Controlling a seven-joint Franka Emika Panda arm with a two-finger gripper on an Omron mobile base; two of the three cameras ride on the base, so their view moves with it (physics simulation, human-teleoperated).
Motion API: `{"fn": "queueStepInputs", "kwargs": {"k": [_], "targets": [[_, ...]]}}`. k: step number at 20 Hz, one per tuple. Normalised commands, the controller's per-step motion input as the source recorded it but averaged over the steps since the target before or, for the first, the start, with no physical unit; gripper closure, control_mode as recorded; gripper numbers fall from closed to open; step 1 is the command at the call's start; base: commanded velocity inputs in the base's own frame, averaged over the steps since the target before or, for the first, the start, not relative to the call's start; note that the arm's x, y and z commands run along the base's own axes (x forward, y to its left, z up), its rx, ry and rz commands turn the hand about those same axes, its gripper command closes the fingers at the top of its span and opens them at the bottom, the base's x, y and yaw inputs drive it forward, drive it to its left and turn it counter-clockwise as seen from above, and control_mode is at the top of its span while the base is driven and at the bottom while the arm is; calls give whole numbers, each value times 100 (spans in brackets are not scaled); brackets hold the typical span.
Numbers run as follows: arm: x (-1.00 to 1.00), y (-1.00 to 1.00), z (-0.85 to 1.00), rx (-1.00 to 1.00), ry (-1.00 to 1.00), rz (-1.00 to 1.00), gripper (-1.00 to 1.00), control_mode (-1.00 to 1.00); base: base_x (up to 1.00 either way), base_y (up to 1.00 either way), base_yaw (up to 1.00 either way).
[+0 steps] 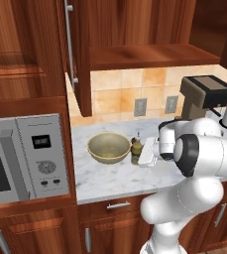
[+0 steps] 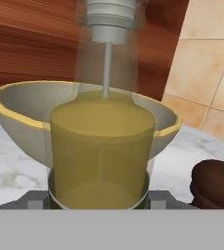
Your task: Retrieve the bottle and the shaker from the cabinet and place them next to the mixing bowl on the counter. Then add garlic from the fridge to the mixing bowl.
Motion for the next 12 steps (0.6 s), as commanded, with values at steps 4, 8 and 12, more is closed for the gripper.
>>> {"fn": "queueStepInputs", "kwargs": {"k": [4,8,12], "targets": [[0,0,0,0,0,0,-100,-100,0,0,0],[0,0,0,0,0,0,-100,-100,0,0,0],[0,0,0,0,0,0,-100,-100,0,0,0]]}}
